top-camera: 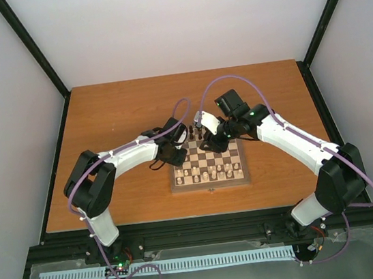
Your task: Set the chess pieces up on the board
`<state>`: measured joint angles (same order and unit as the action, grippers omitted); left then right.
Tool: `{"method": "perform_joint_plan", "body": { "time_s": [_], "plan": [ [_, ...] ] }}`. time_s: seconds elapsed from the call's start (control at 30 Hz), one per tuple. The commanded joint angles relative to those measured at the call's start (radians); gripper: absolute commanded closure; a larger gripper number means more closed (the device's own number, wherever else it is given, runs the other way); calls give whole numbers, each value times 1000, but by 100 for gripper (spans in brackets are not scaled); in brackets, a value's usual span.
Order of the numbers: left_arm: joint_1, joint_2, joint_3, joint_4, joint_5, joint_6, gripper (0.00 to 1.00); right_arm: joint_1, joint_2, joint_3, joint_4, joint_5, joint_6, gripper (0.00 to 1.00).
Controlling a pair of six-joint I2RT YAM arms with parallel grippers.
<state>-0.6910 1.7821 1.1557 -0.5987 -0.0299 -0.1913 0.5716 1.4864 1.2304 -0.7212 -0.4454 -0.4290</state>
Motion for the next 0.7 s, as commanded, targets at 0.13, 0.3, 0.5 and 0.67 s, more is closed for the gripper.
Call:
{"method": "perform_joint_plan", "body": {
  "time_s": [0.13, 0.3, 0.5, 0.67],
  "plan": [
    [-10, 36, 32, 45, 49, 32, 67, -7, 12, -4, 4, -18, -6, 54],
    [-11, 43, 27, 65, 54, 36, 71, -7, 14, -4, 3, -17, -6, 55],
    [-11, 33, 14, 72, 64, 29, 82, -8, 17, -2, 1, -20, -2, 55],
    [-10, -70, -41, 99, 45, -2, 84, -27, -3, 4, 8, -24, 9, 55]
  ]
}}
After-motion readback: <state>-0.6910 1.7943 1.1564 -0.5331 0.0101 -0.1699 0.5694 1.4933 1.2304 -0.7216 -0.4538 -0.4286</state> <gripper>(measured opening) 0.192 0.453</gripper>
